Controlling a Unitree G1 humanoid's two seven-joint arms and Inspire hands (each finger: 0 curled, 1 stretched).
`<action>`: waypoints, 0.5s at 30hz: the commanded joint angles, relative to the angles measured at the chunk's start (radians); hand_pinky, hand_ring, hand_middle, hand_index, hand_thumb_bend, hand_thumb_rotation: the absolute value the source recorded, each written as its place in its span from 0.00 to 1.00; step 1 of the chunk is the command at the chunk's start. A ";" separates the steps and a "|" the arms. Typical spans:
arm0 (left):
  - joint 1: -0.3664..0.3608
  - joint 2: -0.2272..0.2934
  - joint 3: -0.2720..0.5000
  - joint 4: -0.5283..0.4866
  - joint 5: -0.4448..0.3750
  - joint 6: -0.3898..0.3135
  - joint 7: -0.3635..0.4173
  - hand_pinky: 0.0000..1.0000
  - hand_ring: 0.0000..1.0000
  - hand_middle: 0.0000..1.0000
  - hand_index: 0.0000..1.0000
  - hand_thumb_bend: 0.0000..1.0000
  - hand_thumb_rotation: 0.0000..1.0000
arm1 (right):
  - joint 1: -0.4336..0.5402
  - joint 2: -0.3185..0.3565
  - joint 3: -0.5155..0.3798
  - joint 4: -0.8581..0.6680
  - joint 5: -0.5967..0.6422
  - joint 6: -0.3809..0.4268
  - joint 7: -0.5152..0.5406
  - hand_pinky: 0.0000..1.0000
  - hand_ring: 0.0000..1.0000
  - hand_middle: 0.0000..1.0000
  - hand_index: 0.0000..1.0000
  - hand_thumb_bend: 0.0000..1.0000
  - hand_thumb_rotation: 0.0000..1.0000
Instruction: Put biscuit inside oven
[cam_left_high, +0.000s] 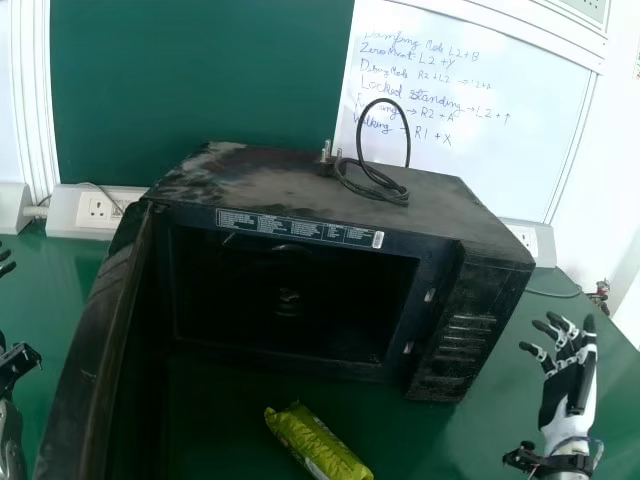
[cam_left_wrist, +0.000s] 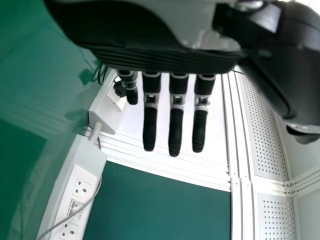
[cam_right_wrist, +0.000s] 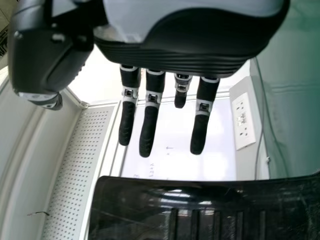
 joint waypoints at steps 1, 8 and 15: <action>-0.015 0.015 -0.002 0.008 0.006 -0.009 -0.005 0.60 0.63 0.64 0.65 0.80 0.86 | 0.003 -0.002 0.003 0.011 0.015 -0.023 0.016 0.50 0.51 0.54 0.61 0.71 0.76; -0.014 0.014 -0.003 0.003 0.008 -0.007 -0.001 0.60 0.62 0.63 0.65 0.80 0.86 | 0.003 -0.005 0.005 0.029 0.035 -0.063 0.053 0.51 0.51 0.54 0.60 0.82 0.77; -0.012 0.013 -0.003 0.001 0.010 -0.008 0.000 0.60 0.62 0.63 0.65 0.80 0.87 | 0.009 -0.022 0.004 0.048 0.043 -0.091 0.097 0.52 0.52 0.55 0.61 0.86 0.77</action>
